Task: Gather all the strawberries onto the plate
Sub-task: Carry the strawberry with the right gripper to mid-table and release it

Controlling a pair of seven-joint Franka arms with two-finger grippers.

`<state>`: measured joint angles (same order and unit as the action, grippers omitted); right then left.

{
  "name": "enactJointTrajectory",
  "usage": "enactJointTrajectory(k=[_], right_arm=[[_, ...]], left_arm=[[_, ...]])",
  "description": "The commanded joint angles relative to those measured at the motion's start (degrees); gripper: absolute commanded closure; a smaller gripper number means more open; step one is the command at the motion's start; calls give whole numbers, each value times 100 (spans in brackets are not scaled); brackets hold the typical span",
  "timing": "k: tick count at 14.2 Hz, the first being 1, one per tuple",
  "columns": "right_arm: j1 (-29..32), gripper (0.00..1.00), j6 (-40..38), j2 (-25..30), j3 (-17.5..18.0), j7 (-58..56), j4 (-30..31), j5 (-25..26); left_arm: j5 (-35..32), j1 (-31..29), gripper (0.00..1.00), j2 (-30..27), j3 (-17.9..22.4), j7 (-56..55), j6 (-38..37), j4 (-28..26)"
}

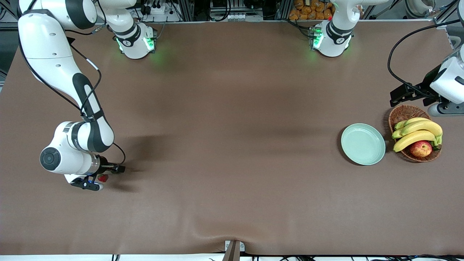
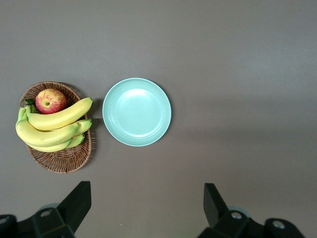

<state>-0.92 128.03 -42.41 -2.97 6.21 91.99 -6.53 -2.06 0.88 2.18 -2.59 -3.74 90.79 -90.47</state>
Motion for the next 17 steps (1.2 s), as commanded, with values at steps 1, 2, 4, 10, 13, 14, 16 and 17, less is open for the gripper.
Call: enactJointTrajectory(k=[1, 2, 4, 10, 13, 14, 16, 17], right_arm=[[30, 100, 64, -4, 16, 3, 21, 91], [30, 100, 64, -4, 16, 3, 21, 91], [30, 100, 55, 22, 16, -6, 3, 91], [-486, 100, 20, 197, 78, -322, -488, 47], [-1207, 100, -15, 189, 95, -270, -744, -23], [-1479, 100, 11, 171, 113, -191, -744, -111], [-2041, 100, 81, 119, 113, -42, -744, -513], [-2296, 100, 204, 75, 113, 54, -753, -759]], left_arm=[[127, 8, 0, 1, 4, 32, 9, 21], [126, 8, 0, 1, 4, 32, 9, 12], [126, -1, 0, 1, 4, 40, 9, 12], [127, -9, 0, 1, 4, 40, 9, 12], [135, -9, 0, 10, 4, 40, 9, 21], [135, -9, 0, 36, 4, 40, 9, 21], [135, -9, 0, 45, 4, 40, 9, 21], [135, -1, 0, 45, 4, 40, 9, 21]])
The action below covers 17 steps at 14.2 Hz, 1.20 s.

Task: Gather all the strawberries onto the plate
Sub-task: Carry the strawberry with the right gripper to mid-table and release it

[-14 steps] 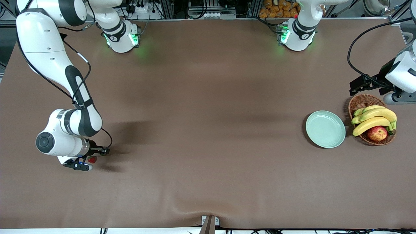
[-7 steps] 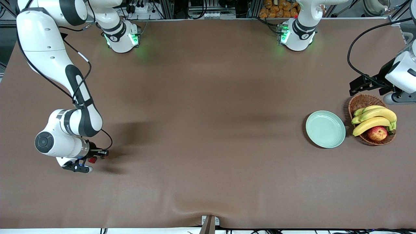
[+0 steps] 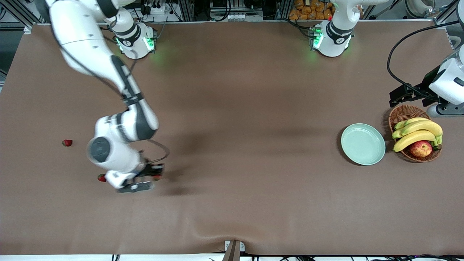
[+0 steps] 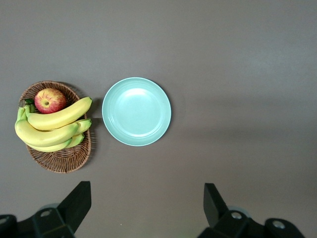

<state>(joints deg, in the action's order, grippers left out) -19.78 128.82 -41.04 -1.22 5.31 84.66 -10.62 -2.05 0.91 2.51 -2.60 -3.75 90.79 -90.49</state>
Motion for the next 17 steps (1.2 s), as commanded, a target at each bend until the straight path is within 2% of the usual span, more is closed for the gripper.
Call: enactJointTrajectory(k=[1, 2, 7, 12, 13, 14, 15, 17], right_arm=[[-700, 100, 395, -88, -63, 294, -11, -553], [-990, 100, 685, -167, -71, 513, -11, -685], [-2081, 100, 1758, -729, -63, 2085, -168, -704], [-2627, 100, 1813, -1073, -72, 2923, -424, -704], [-2662, 80, 1813, -1073, -72, 2915, -415, -695], [-2680, 3, 1813, -1073, -72, 2915, -415, -695], [-2698, 0, 1822, -1047, -72, 2906, -415, -678], [-2663, 0, 1761, -907, -107, 2888, -406, -669]], left_arm=[[135, -12, 0, 21, 6, 41, 9, 31], [135, -12, 0, 30, 6, 41, 9, 31], [144, -12, 0, 83, 6, 41, 9, 23], [249, -13, 0, 136, 6, 58, 9, 23], [249, -12, 0, 162, 6, 58, 9, 14], [249, -12, 0, 171, 6, 58, 0, 14], [249, -4, 0, 171, 6, 58, 9, 14], [258, 40, 0, 188, 6, 49, 9, 23]])
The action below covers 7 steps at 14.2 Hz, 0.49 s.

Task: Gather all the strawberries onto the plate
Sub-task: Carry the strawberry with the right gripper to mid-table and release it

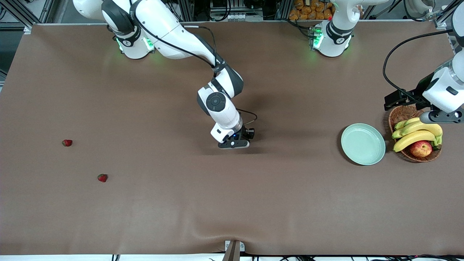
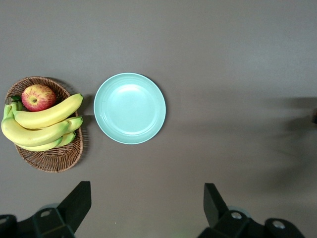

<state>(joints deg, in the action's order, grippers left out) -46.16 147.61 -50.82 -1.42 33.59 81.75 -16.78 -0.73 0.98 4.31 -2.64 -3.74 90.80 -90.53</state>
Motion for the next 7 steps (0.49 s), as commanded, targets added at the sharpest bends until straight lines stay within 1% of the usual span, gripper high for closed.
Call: enactJointTrajectory(k=[1, 2, 3, 5, 7], right_arm=[[37, 0, -162, 220, -147, 68, -71, -54], [142, 0, -346, 430, -235, 60, -54, -54], [256, 0, -774, 598, -349, 51, -71, -54], [458, 0, -1356, 958, -761, -124, -71, -1], [756, 0, -1927, 1196, -1156, -833, -71, -1]], left_arm=[[152, 33, 0, 96, 0, 49, 8, 44], [292, 42, 0, 123, 0, 49, 26, 53], [424, 42, 0, 236, 0, 23, 52, 53], [504, 217, 0, 412, -17, -91, 306, 62], [504, 472, 0, 553, -18, -301, 517, 62]])
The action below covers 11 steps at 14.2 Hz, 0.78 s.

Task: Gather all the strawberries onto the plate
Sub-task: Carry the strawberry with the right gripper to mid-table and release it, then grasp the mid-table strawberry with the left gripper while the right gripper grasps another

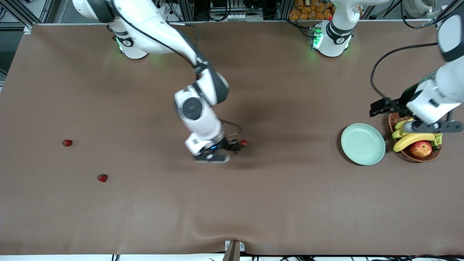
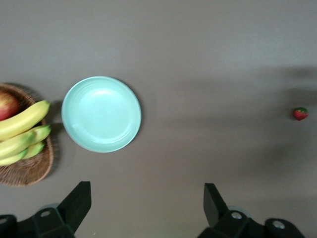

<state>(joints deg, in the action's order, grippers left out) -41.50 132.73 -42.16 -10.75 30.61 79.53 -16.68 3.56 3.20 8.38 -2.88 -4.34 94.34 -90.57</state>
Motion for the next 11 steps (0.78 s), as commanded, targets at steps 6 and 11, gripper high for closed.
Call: enactJointTrajectory(k=[6, 11], right_arm=[[1300, 0, -1073, 375, -1025, -2618, 168, -2], [2249, 0, -1197, 113, -1026, -4850, 116, 349]], left_arm=[[39, 1243, 0, 682, 7, -1278, 681, 74], [-13, 1964, 0, 1394, 7, -2174, 1480, 241]])
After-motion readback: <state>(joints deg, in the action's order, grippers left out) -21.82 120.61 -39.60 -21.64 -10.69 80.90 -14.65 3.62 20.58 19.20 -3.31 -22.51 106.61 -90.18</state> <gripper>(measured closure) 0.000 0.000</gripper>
